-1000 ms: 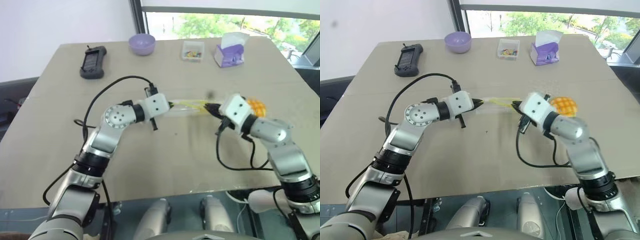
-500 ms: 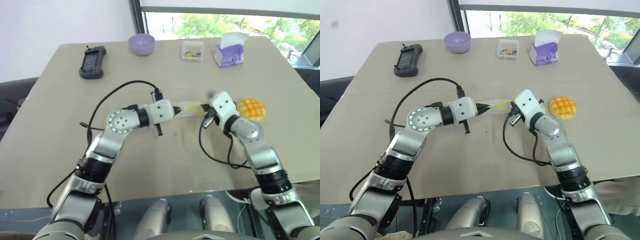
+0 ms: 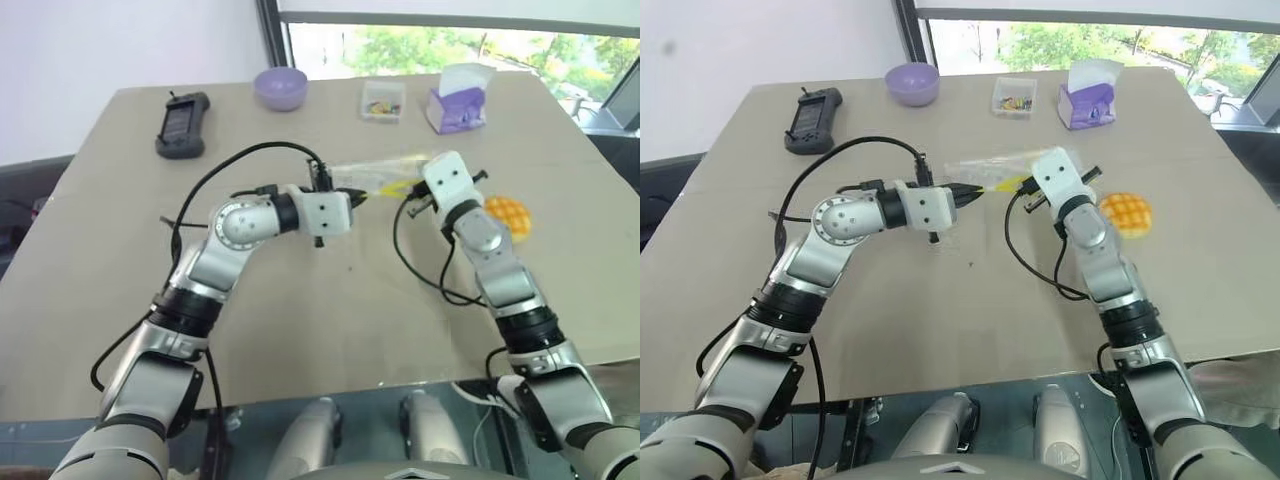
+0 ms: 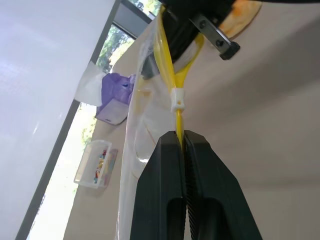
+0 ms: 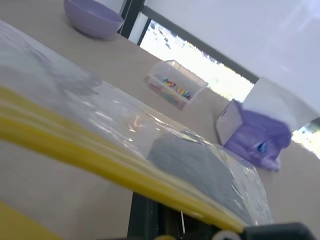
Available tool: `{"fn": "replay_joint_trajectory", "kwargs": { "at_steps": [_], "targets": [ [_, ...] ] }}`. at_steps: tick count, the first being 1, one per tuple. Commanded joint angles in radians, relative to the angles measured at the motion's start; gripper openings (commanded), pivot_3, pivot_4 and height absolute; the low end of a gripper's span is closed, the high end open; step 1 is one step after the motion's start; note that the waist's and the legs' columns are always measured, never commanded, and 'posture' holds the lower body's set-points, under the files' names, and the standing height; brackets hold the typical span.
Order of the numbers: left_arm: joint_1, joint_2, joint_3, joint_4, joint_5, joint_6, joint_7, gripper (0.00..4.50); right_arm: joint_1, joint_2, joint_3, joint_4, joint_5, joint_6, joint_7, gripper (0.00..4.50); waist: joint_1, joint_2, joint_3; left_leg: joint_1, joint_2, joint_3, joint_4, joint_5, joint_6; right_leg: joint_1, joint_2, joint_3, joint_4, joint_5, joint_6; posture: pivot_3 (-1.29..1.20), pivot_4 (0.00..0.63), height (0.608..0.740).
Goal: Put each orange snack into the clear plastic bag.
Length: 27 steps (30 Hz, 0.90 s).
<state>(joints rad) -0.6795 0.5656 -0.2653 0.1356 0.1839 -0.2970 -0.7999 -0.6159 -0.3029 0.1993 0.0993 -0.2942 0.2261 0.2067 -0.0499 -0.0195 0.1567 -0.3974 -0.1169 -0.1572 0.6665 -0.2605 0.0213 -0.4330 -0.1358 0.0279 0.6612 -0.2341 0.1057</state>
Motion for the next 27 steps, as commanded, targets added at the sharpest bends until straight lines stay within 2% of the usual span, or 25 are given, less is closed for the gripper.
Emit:
{"fn": "replay_joint_trajectory", "kwargs": {
  "at_steps": [1,8,14,17,18,21,24,25,27],
  "targets": [
    [0.079,0.001,-0.016,-0.059,-0.023,0.000,-0.025,0.00,0.064,-0.017,0.062,-0.018,-0.034,-0.111,0.023,0.08,-0.005,0.000,-0.001,0.000,0.000,0.000,-0.001,0.000,0.000,0.000,0.000,0.000,0.000,0.000,0.000,0.00,0.150,0.740],
    [0.149,-0.010,-0.023,-0.136,-0.066,0.087,-0.078,0.00,0.112,-0.030,0.170,0.076,-0.120,-0.215,0.033,0.08,-0.005,0.000,0.000,0.001,0.000,0.000,0.003,0.000,0.000,0.001,0.001,0.000,0.002,0.001,0.001,0.00,0.150,0.740],
    [0.145,-0.011,0.003,-0.156,-0.106,0.181,-0.087,0.00,0.102,-0.097,0.234,0.131,-0.219,-0.291,0.064,0.08,-0.001,0.000,0.000,0.002,0.000,0.000,0.003,0.000,0.000,0.002,0.001,0.000,0.002,0.001,0.000,0.00,0.150,0.740],
    [0.135,-0.010,0.019,-0.149,-0.113,0.221,-0.082,0.00,0.094,-0.137,0.233,0.133,-0.263,-0.307,0.065,0.87,0.007,0.000,0.000,0.002,0.000,0.000,0.002,0.000,0.000,0.002,0.001,0.000,0.001,0.001,0.000,0.00,0.150,0.740],
    [0.135,-0.009,0.022,-0.148,-0.113,0.230,-0.080,0.00,0.096,-0.144,0.232,0.133,-0.273,-0.310,0.064,1.43,0.008,0.000,0.000,0.002,0.000,0.000,0.002,0.000,0.000,0.002,0.001,0.000,0.001,0.001,0.000,0.00,0.150,0.740],
    [0.134,-0.005,0.027,-0.141,-0.112,0.241,-0.078,0.00,0.099,-0.156,0.227,0.129,-0.293,-0.317,0.057,2.60,0.009,0.000,-0.001,0.002,0.000,0.000,0.003,0.000,0.000,0.002,0.001,0.000,0.001,0.001,0.000,0.00,0.150,0.740],
    [0.130,-0.004,0.033,-0.126,-0.106,0.256,-0.068,0.00,0.101,-0.168,0.222,0.117,-0.329,-0.327,0.038,4.18,0.009,0.000,-0.001,0.002,0.000,0.000,0.003,0.000,0.000,0.002,0.001,0.000,0.001,0.001,0.000,0.00,0.150,0.740],
    [0.128,-0.003,0.035,-0.120,-0.102,0.262,-0.063,0.00,0.102,-0.171,0.218,0.111,-0.337,-0.330,0.032,4.44,0.009,0.000,-0.001,0.002,0.000,0.000,0.003,0.000,0.000,0.002,0.001,0.000,0.001,0.001,0.000,0.00,0.150,0.740],
    [0.120,-0.004,0.038,-0.105,-0.092,0.278,-0.047,0.00,0.104,-0.179,0.204,0.089,-0.336,-0.336,0.040,4.44,0.008,0.000,-0.001,0.002,0.000,0.000,0.003,0.000,0.000,0.002,0.001,0.000,0.001,0.001,0.000,0.00,0.150,0.740]
  ]
}}
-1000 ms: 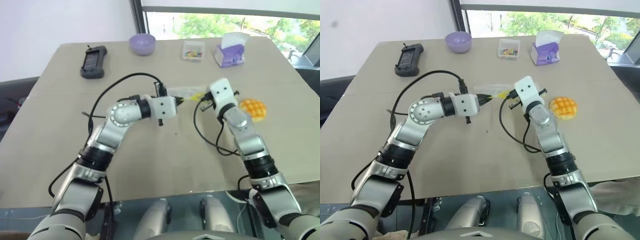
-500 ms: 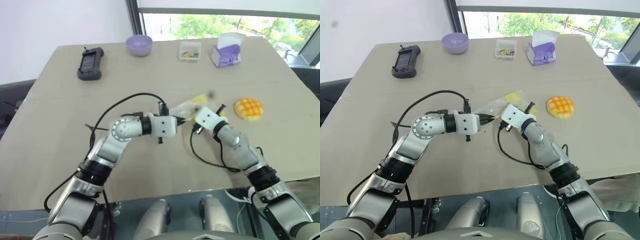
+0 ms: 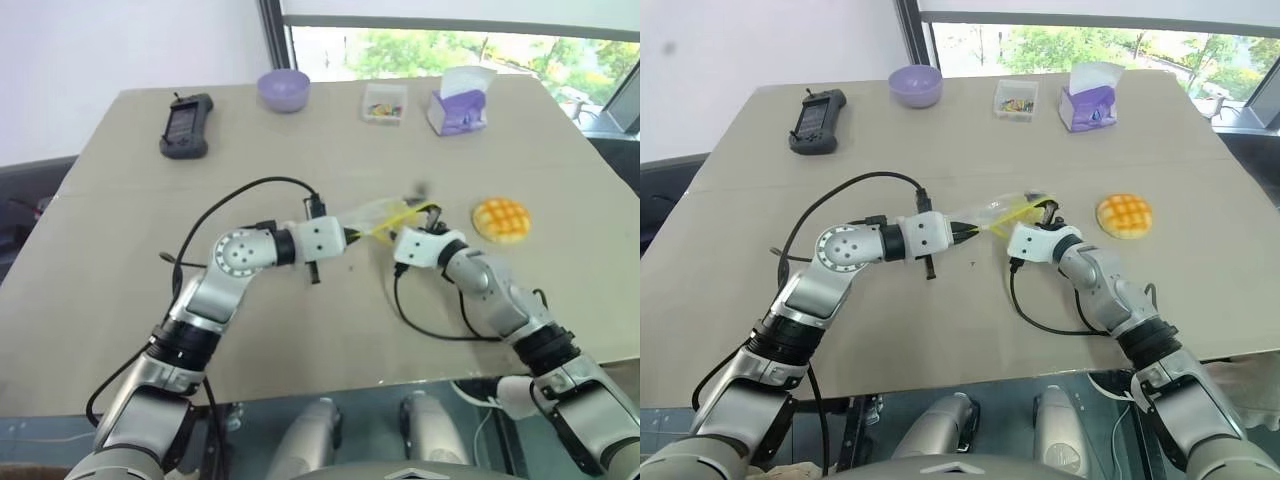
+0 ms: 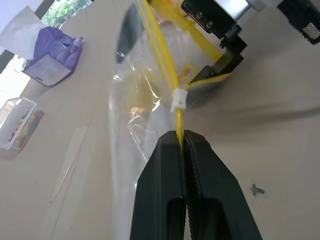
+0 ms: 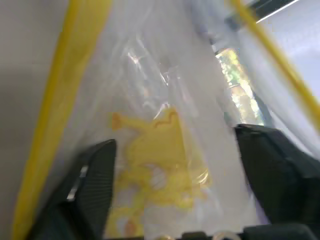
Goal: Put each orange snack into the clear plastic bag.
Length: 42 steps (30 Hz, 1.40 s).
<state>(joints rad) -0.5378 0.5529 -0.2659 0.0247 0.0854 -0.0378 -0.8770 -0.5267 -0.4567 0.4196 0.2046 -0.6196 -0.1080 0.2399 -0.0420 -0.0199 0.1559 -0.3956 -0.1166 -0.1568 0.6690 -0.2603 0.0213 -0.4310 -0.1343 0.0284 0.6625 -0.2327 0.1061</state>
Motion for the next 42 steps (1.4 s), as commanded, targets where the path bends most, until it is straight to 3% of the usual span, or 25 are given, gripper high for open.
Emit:
{"fn": "replay_joint_trajectory", "kwargs": {
  "at_steps": [1,14,20,29,39,42],
  "targets": [
    [-0.027,0.006,0.040,0.013,0.013,0.028,0.041,0.00,0.017,-0.031,-0.026,-0.031,-0.003,-0.007,0.015,4.44,0.001,0.000,0.000,0.000,0.000,0.000,0.000,0.000,0.000,0.000,0.000,0.000,0.000,0.000,0.000,0.00,0.150,0.740],
    [-0.086,-0.015,0.043,0.074,0.055,0.091,0.129,0.00,0.021,-0.103,-0.130,-0.163,0.135,0.018,0.178,4.44,0.001,0.000,0.000,-0.001,0.000,0.000,0.000,0.000,0.000,0.000,0.000,0.000,0.000,0.000,0.000,0.00,0.150,0.740],
    [-0.099,-0.014,0.055,0.107,0.061,0.102,0.148,0.00,0.105,-0.093,-0.296,-0.313,0.339,0.165,0.259,4.44,0.005,0.000,0.000,-0.001,0.000,0.000,0.000,0.000,0.000,0.000,0.000,0.000,-0.001,0.000,0.000,0.00,0.150,0.740],
    [-0.123,-0.023,0.062,0.137,0.057,0.095,0.155,0.00,0.164,0.003,-0.534,-0.285,0.523,0.533,0.170,4.44,0.004,0.000,0.000,-0.001,0.001,0.000,0.000,0.000,0.000,-0.001,0.000,0.000,0.000,0.000,0.000,0.00,0.150,0.740],
    [-0.121,-0.028,0.068,0.127,0.055,0.107,0.157,0.00,0.124,0.056,-0.569,-0.103,0.564,0.659,0.051,4.44,0.007,0.000,0.000,-0.001,0.000,0.000,0.000,0.000,0.000,0.000,-0.001,0.000,0.000,0.000,0.000,0.00,0.150,0.740],
    [-0.112,-0.029,0.072,0.111,0.052,0.117,0.158,0.00,0.122,0.042,-0.552,-0.083,0.558,0.646,0.045,3.70,0.009,0.000,0.000,-0.001,0.000,0.000,0.000,0.000,0.000,0.000,-0.001,0.000,0.000,0.000,0.000,0.00,0.150,0.740]
  ]
}}
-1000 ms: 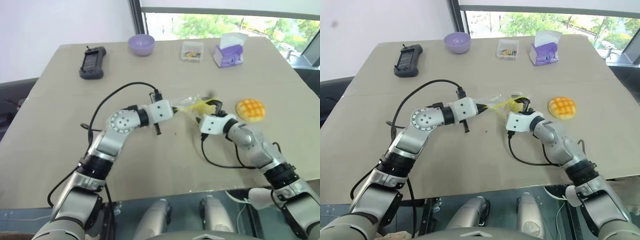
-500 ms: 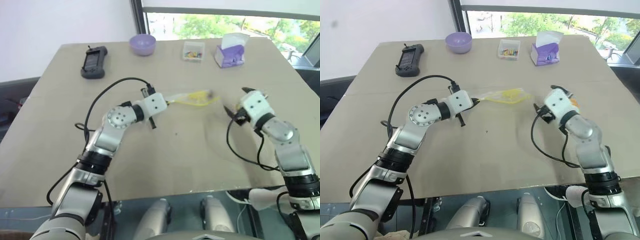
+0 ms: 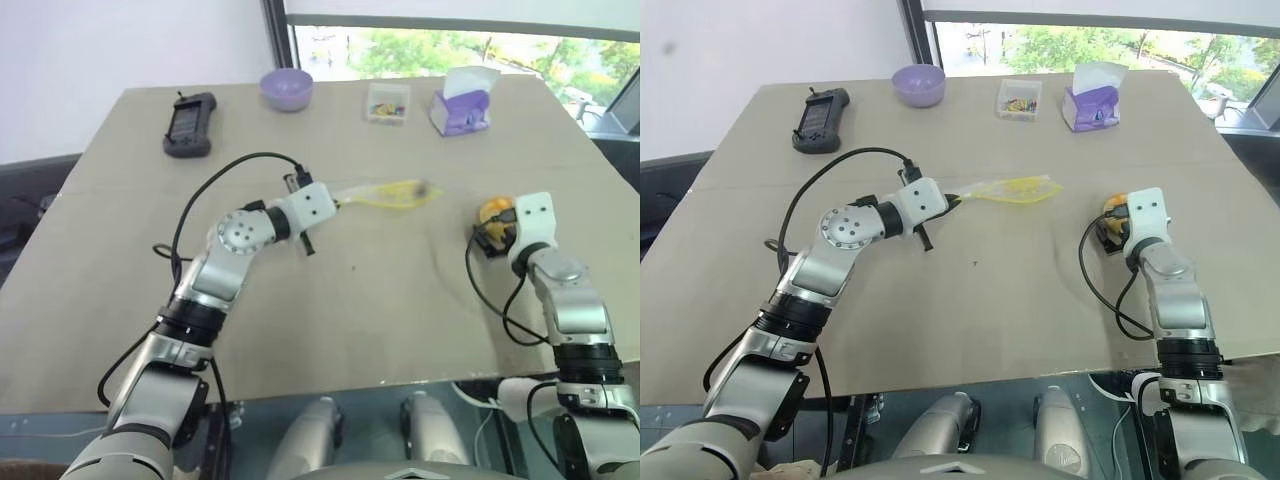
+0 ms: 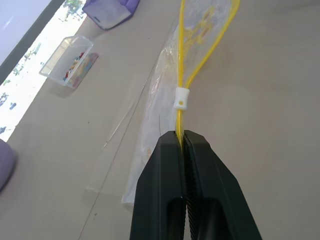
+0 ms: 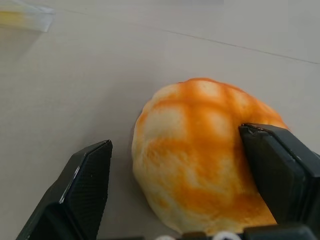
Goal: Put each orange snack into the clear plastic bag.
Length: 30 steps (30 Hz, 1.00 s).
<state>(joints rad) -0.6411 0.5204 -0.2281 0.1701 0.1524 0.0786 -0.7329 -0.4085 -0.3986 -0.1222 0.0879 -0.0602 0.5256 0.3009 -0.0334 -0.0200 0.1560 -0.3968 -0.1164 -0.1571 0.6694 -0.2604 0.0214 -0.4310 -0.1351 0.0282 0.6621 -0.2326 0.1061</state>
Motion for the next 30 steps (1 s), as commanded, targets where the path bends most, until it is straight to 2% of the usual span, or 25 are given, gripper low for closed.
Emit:
{"fn": "replay_joint_trajectory", "kwargs": {
  "at_steps": [1,3,4,7,10,17,24,30],
  "targets": [
    [-0.007,0.003,0.035,-0.037,-0.015,0.003,0.014,0.00,0.004,-0.021,-0.004,0.037,-0.006,0.005,-0.018,3.23,0.000,0.000,0.000,0.000,0.000,0.000,0.000,0.000,0.000,0.000,0.000,0.000,0.000,0.000,0.000,0.00,0.150,0.740],
    [-0.004,0.001,0.035,-0.042,-0.014,0.007,0.015,0.00,0.006,-0.043,0.021,0.038,-0.034,-0.035,-0.022,2.39,-0.001,0.000,0.000,0.000,0.000,0.000,0.000,0.000,0.000,0.000,0.000,0.000,0.000,0.000,0.000,0.00,0.150,0.740],
    [-0.003,0.000,0.035,-0.043,-0.013,0.009,0.016,0.00,0.008,-0.053,0.032,0.033,-0.046,-0.062,-0.024,2.13,-0.001,0.000,0.000,0.000,0.000,0.000,0.000,0.000,0.000,0.000,0.000,0.000,0.000,0.000,0.000,0.00,0.150,0.740],
    [-0.006,-0.003,0.035,-0.039,-0.010,0.013,0.018,0.00,0.006,-0.082,0.061,-0.009,-0.071,-0.154,-0.016,0.83,-0.003,0.000,0.000,0.000,0.000,0.000,0.000,0.000,0.000,0.000,0.000,0.000,0.000,0.000,0.000,0.00,0.150,0.740],
    [-0.012,-0.008,0.033,-0.035,-0.007,0.022,0.022,0.00,0.000,-0.099,0.071,-0.102,-0.020,-0.176,0.064,0.83,-0.007,0.000,0.000,0.000,0.000,0.001,0.000,0.000,0.000,0.000,0.000,0.000,0.000,0.000,0.000,0.00,0.150,0.740],
    [-0.021,-0.024,0.021,-0.025,0.010,0.029,0.031,0.00,-0.012,-0.110,0.125,-0.385,0.172,-0.044,0.289,0.83,-0.005,0.000,0.000,0.000,0.000,0.000,0.000,0.000,0.000,0.000,0.000,0.000,0.000,0.000,0.000,0.00,0.150,0.740],
    [-0.030,-0.039,0.018,-0.024,0.022,0.020,0.037,0.00,-0.056,-0.067,0.174,-0.475,0.265,0.085,0.314,0.83,-0.004,0.000,0.000,0.000,0.000,-0.001,0.000,0.000,0.000,0.000,0.000,-0.001,0.000,0.000,0.000,0.00,0.150,0.740],
    [-0.013,-0.044,0.011,-0.052,0.025,-0.023,0.029,0.00,-0.079,-0.059,0.215,-0.430,0.268,0.098,0.316,0.83,-0.003,0.000,0.000,-0.001,0.000,-0.001,0.000,0.000,0.000,0.000,0.000,-0.001,-0.001,0.000,0.000,0.00,0.150,0.740]
  ]
}}
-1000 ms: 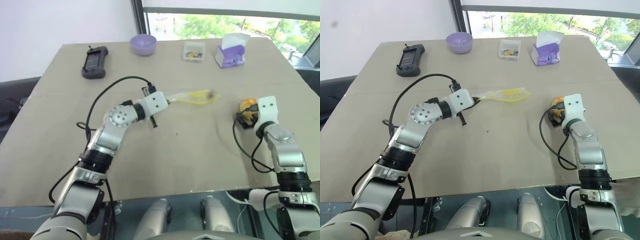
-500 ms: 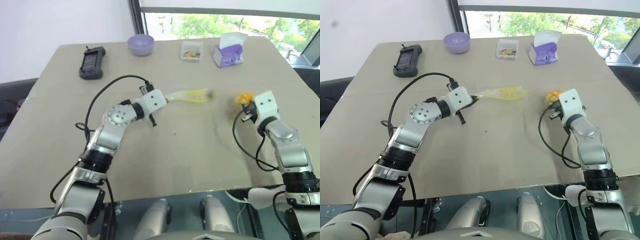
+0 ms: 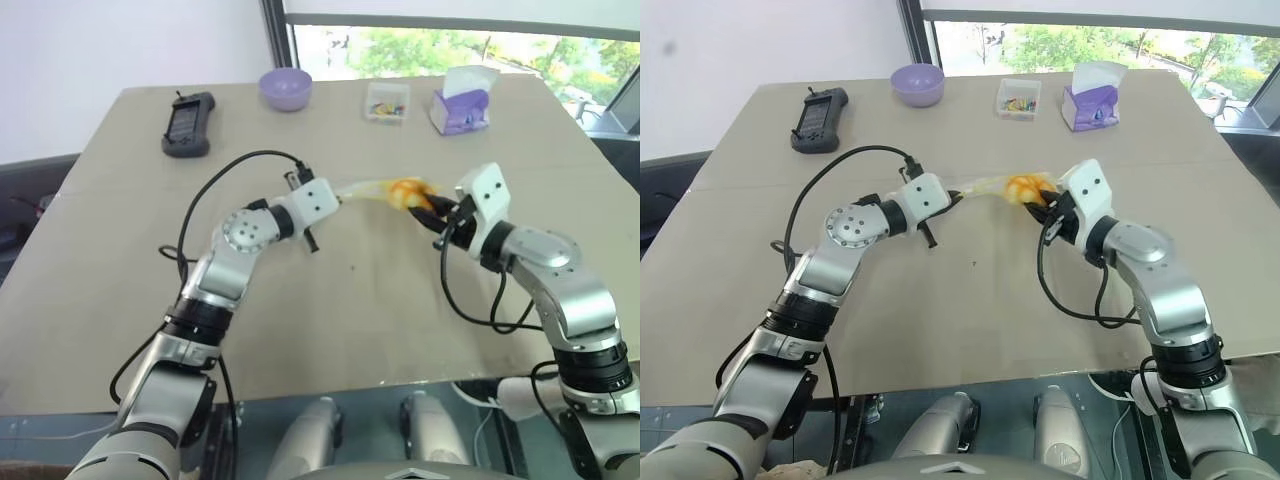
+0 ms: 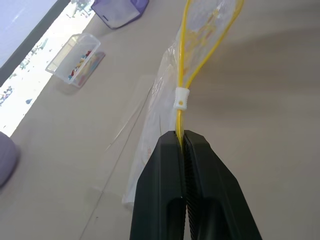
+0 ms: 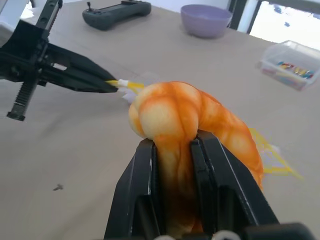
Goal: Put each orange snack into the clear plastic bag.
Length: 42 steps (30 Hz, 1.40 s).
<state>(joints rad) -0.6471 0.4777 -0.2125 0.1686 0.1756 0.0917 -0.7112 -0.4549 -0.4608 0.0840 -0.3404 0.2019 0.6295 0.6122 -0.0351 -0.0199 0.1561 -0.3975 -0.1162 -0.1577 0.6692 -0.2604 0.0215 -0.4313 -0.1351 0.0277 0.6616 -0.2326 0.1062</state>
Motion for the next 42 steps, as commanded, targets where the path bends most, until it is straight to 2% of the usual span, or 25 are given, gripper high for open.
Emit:
{"fn": "replay_joint_trajectory", "kwargs": {
  "at_steps": [1,7,15,22,30,34,37,42],
  "targets": [
    [-0.004,-0.003,-0.005,-0.055,0.001,-0.037,0.007,0.00,-0.038,0.005,0.016,0.010,0.003,-0.010,0.005,0.83,-0.001,0.000,0.000,0.000,0.000,0.000,0.000,0.000,0.000,0.000,0.000,0.000,0.000,0.000,0.000,0.00,0.150,0.740],
    [0.039,-0.004,-0.023,-0.128,-0.033,-0.088,-0.042,0.00,-0.096,0.041,0.034,0.125,-0.001,-0.019,-0.005,0.83,-0.003,0.000,0.000,0.000,0.000,0.000,0.000,0.000,0.000,0.000,0.000,0.000,0.000,0.000,0.000,0.00,0.150,0.740],
    [0.072,0.006,-0.027,-0.163,-0.054,-0.142,-0.083,0.00,-0.141,0.036,0.029,0.218,-0.021,-0.043,-0.013,0.83,-0.003,0.000,0.000,0.000,0.000,0.000,0.000,0.000,0.000,0.000,0.000,0.000,0.000,0.000,0.000,0.00,0.150,0.740],
    [0.072,0.013,-0.025,-0.150,-0.098,-0.175,-0.136,0.00,-0.158,0.020,0.071,0.255,-0.097,-0.152,-0.009,0.83,-0.005,0.000,0.000,0.000,0.000,0.000,0.000,0.000,0.000,0.000,0.000,0.000,0.000,0.000,0.000,0.00,0.150,0.740],
    [0.077,0.007,-0.023,-0.154,-0.177,-0.201,-0.207,0.00,-0.150,0.122,0.088,0.291,-0.097,-0.215,-0.032,0.83,-0.006,0.000,0.000,0.000,0.000,0.000,0.000,0.000,0.000,0.000,0.000,0.000,0.000,0.000,0.000,0.00,0.150,0.740],
    [0.084,0.020,-0.017,-0.171,-0.195,-0.203,-0.231,0.00,-0.147,0.132,0.116,0.352,-0.134,-0.272,-0.027,0.83,-0.006,0.000,0.000,0.000,0.000,0.000,0.000,0.000,0.000,0.000,0.000,0.000,0.000,0.000,0.000,0.00,0.150,0.740],
    [0.090,0.032,-0.002,-0.172,-0.211,-0.202,-0.242,0.00,-0.145,0.128,0.107,0.385,-0.133,-0.299,-0.015,1.72,-0.006,0.000,0.000,0.000,0.000,0.000,0.000,0.000,0.000,0.000,0.000,0.000,0.000,0.000,0.000,0.00,0.150,0.740],
    [0.097,0.049,0.023,-0.161,-0.225,-0.164,-0.229,0.00,-0.131,0.120,0.070,0.378,-0.133,-0.305,-0.041,3.68,-0.006,0.000,0.000,0.000,0.000,0.000,0.000,0.000,0.000,-0.001,0.000,0.000,0.000,0.000,0.000,0.00,0.150,0.740]
  ]
}}
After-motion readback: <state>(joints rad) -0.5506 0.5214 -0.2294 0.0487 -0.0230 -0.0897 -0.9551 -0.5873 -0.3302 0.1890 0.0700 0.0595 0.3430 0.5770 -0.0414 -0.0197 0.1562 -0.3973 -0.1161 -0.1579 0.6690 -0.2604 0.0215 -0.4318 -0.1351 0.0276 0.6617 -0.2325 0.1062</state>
